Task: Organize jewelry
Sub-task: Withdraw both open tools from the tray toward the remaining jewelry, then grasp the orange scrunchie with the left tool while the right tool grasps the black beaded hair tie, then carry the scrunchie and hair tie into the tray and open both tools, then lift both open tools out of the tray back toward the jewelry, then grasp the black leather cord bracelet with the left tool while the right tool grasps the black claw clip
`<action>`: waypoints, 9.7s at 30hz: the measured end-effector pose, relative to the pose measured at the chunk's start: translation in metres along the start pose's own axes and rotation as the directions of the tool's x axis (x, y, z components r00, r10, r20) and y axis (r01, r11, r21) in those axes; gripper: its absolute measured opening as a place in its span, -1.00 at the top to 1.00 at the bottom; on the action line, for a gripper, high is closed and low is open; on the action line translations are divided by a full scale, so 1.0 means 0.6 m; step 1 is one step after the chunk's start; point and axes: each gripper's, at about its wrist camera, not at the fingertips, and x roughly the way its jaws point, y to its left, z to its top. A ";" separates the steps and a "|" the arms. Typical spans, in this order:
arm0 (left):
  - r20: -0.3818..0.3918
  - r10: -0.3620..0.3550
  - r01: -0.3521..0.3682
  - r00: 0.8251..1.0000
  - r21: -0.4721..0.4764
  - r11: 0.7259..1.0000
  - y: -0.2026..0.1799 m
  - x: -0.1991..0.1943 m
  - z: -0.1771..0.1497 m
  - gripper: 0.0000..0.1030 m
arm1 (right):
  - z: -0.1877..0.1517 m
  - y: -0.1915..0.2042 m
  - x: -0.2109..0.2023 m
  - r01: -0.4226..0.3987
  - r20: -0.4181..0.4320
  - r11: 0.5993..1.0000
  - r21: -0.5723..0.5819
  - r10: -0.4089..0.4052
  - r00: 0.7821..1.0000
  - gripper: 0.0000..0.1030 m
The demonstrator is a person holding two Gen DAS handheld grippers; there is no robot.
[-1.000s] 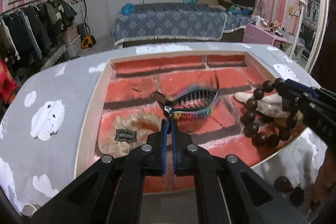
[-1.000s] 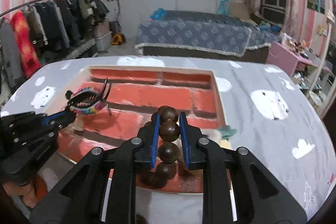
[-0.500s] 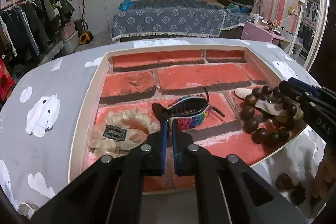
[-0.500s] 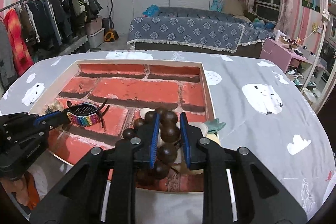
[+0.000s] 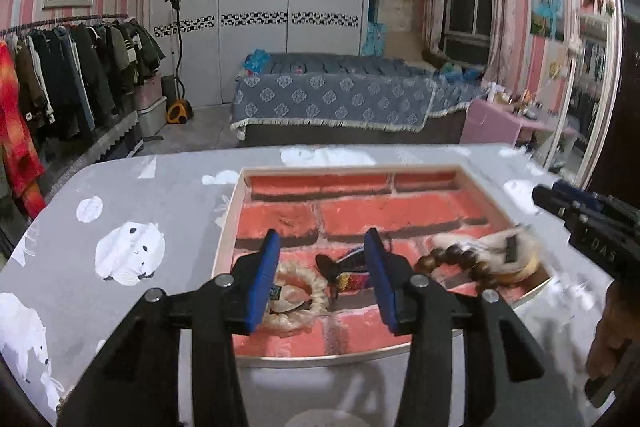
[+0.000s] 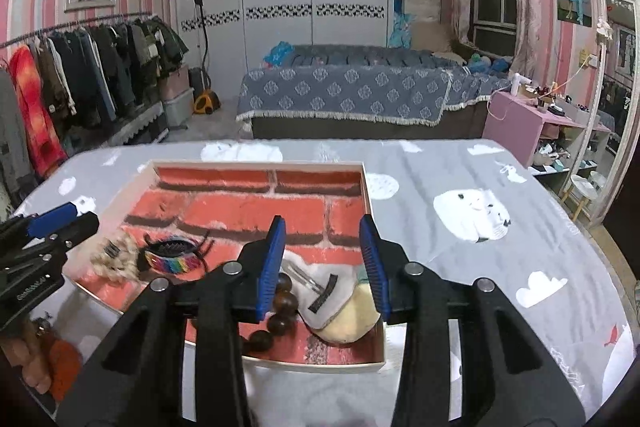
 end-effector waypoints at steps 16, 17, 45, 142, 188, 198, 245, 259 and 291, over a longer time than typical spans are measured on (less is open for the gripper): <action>0.095 0.108 -0.109 0.990 0.007 0.994 0.084 -0.292 -0.095 -0.01 | -0.125 -0.046 -0.292 -0.043 0.056 0.998 0.036 0.041 0.998 -0.23; 0.095 0.113 -0.114 0.989 -0.003 0.994 0.088 -0.304 -0.113 -0.05 | -0.140 -0.048 -0.304 -0.034 0.057 0.999 0.035 0.032 0.998 -0.23; -0.003 0.049 -0.049 0.999 0.029 0.998 0.018 -0.327 -0.278 -0.17 | -0.280 0.030 -0.351 -0.032 -0.024 0.998 -0.049 0.031 0.999 -0.24; 0.077 -0.026 0.018 0.997 0.103 0.994 -0.036 -0.277 -0.068 0.68 | -0.098 0.040 -0.345 -0.128 0.131 0.984 -0.121 0.144 0.981 0.82; -0.159 0.043 -0.035 0.986 0.051 0.998 0.015 0.195 0.022 0.67 | 0.023 0.009 0.152 -0.082 -0.111 0.995 -0.054 0.076 0.991 0.81; -0.213 0.052 -0.036 0.976 0.076 0.996 -0.002 0.214 -0.013 0.65 | 0.010 0.005 0.174 -0.034 -0.137 0.996 -0.077 0.024 0.990 0.80; -0.137 0.109 -0.103 0.985 0.049 0.993 0.001 0.166 0.017 -0.52 | 0.014 -0.024 0.171 -0.012 -0.142 1.000 -0.024 0.008 0.990 -0.30; 0.034 0.141 -0.142 0.989 0.027 0.990 0.051 -0.063 0.071 -0.67 | 0.029 -0.015 -0.001 -0.047 -0.046 0.999 -0.002 0.046 0.998 -0.62; -0.021 0.160 -0.159 0.987 0.053 0.986 0.095 -0.315 -0.266 -0.71 | -0.235 -0.049 -0.325 -0.040 0.080 0.999 0.026 0.038 0.996 -0.72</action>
